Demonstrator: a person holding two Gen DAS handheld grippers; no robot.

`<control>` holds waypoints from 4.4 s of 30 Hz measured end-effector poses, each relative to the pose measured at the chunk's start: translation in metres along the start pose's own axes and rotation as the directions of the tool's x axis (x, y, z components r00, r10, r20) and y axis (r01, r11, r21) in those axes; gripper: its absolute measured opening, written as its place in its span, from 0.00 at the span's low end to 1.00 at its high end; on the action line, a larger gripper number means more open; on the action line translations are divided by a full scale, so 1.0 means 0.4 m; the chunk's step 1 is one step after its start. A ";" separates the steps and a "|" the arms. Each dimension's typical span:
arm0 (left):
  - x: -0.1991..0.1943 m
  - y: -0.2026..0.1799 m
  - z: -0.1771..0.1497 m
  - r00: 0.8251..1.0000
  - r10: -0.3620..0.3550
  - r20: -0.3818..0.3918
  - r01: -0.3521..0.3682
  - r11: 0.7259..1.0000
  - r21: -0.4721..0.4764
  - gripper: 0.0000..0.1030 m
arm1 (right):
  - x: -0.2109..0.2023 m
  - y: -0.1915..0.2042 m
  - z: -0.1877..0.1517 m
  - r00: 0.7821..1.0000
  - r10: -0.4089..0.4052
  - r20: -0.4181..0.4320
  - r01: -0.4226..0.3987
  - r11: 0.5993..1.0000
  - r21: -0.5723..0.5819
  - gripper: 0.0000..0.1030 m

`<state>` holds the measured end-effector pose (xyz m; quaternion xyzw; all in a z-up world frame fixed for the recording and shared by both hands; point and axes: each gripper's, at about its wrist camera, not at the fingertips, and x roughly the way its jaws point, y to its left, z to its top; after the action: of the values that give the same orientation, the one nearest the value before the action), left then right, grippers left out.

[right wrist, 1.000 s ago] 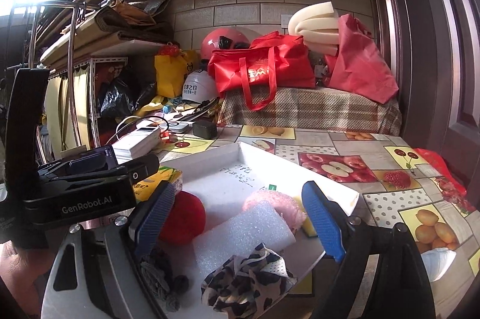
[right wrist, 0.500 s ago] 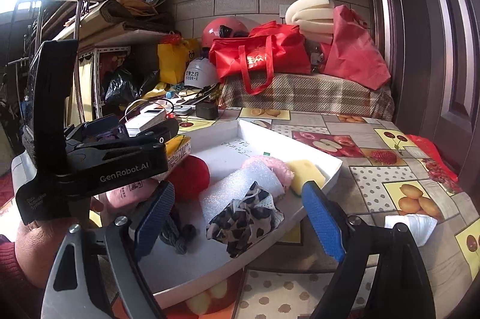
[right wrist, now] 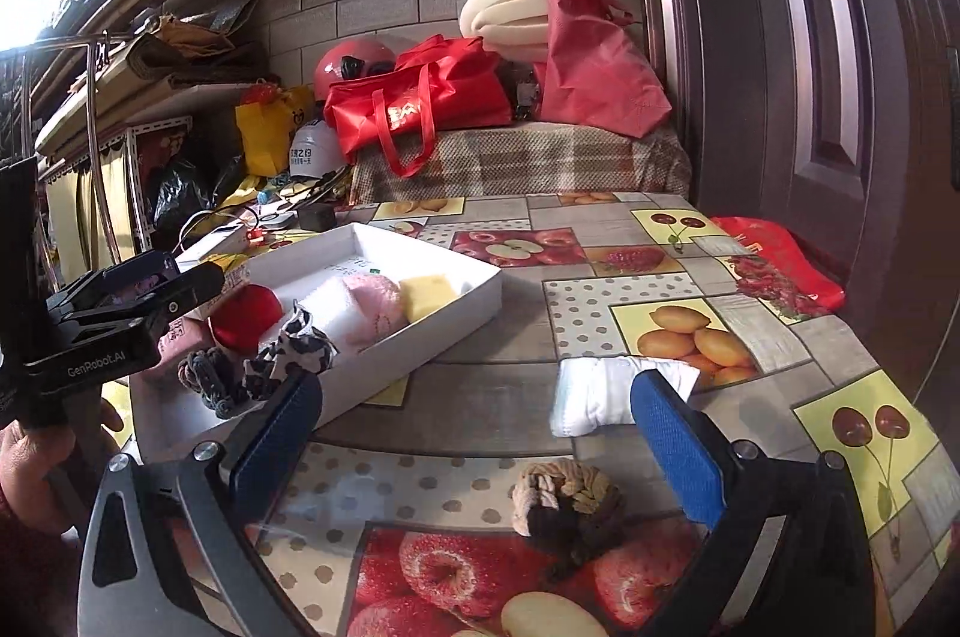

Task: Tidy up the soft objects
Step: 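Move both tools to the white rolled towel and braided rope ball, then grasp the white rolled towel with the right tool while the left tool grasps the braided rope ball, then carry the braided rope ball over the box with the left tool while the right tool carries the white towel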

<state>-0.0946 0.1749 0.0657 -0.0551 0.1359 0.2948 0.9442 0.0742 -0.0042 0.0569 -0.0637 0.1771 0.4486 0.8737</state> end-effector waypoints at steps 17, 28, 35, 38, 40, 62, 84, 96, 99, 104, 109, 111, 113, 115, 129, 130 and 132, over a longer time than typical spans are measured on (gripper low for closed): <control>0.051 -0.303 -0.028 0.881 -0.367 -0.298 0.400 0.915 0.056 1.00 | 0.162 -0.245 0.010 0.970 0.035 -0.239 0.027 0.967 0.252 1.00; 0.091 -0.353 -0.052 0.860 -0.317 -0.401 0.390 0.914 0.113 1.00 | 0.262 -0.180 0.010 0.919 0.045 -0.392 0.008 0.991 0.134 0.68; 0.145 -0.433 -0.063 0.799 -0.349 -0.489 0.465 0.874 0.137 0.99 | 0.172 -0.303 -0.001 0.960 0.030 -0.278 0.064 0.944 0.323 0.67; 0.188 -0.476 -0.067 0.773 -0.341 -0.535 0.476 0.869 0.133 0.93 | 0.162 -0.331 -0.009 0.964 0.052 -0.261 0.054 0.922 0.384 0.68; 0.217 -0.497 -0.079 0.752 -0.311 -0.581 0.470 0.871 0.141 0.74 | 0.166 -0.336 -0.008 0.963 0.063 -0.263 0.050 0.914 0.402 0.68; 0.029 -0.370 0.002 0.948 -0.297 -0.110 0.309 0.945 0.111 0.41 | 0.051 -0.284 0.011 0.997 -0.045 -0.061 0.062 0.944 0.323 0.68; -0.062 -0.206 -0.016 0.986 -0.165 -0.019 0.166 0.980 0.110 0.41 | -0.011 -0.048 -0.005 1.000 -0.003 -0.011 0.004 0.995 0.095 0.69; -0.078 -0.074 -0.029 0.998 -0.065 -0.018 0.066 0.996 0.054 0.42 | -0.010 0.059 -0.008 0.999 0.033 0.012 -0.033 0.999 -0.010 0.69; -0.076 -0.041 -0.031 0.999 -0.040 -0.022 0.040 0.999 0.032 0.42 | -0.004 0.082 -0.007 0.999 0.049 0.009 -0.049 0.999 -0.024 0.69; -0.074 -0.003 -0.032 1.000 -0.005 -0.025 0.005 1.000 0.019 0.42 | 0.002 0.132 -0.010 0.997 0.077 0.007 -0.077 0.995 -0.064 0.69; -0.066 0.026 -0.031 0.999 0.013 -0.034 -0.013 1.000 0.002 0.42 | 0.015 0.168 -0.008 0.995 0.103 0.001 -0.102 0.991 -0.081 0.69; -0.062 0.036 -0.031 0.999 0.017 -0.038 -0.017 1.000 -0.003 0.42 | 0.021 0.178 -0.006 0.994 0.110 -0.001 -0.109 0.990 -0.083 0.69; -0.058 0.047 -0.030 0.999 0.022 -0.041 -0.022 1.000 -0.005 0.42 | 0.028 0.190 -0.004 0.993 0.117 -0.003 -0.117 0.989 -0.086 0.69; -0.054 0.061 -0.029 0.999 0.030 -0.042 -0.031 0.999 -0.011 0.42 | 0.035 0.202 -0.002 0.992 0.124 -0.006 -0.124 0.988 -0.089 0.69; 0.020 0.153 -0.025 0.990 0.048 -0.134 -0.058 0.996 -0.072 0.42 | 0.125 0.304 0.012 0.973 0.205 -0.104 -0.220 0.964 -0.149 0.69; 0.024 0.148 -0.024 0.989 0.047 -0.137 -0.055 0.997 -0.058 0.42 | 0.141 0.311 0.013 0.969 0.209 -0.133 -0.229 0.961 -0.153 0.69; 0.040 0.142 -0.019 0.988 0.040 -0.149 -0.046 0.998 -0.035 0.42 | 0.173 0.319 0.011 0.957 0.219 -0.193 -0.249 0.957 -0.150 0.69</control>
<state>-0.1160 0.2287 0.0526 -0.0919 0.2012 0.3129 0.9237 0.0094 0.1250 0.0415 -0.1568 0.2193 0.5556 0.7865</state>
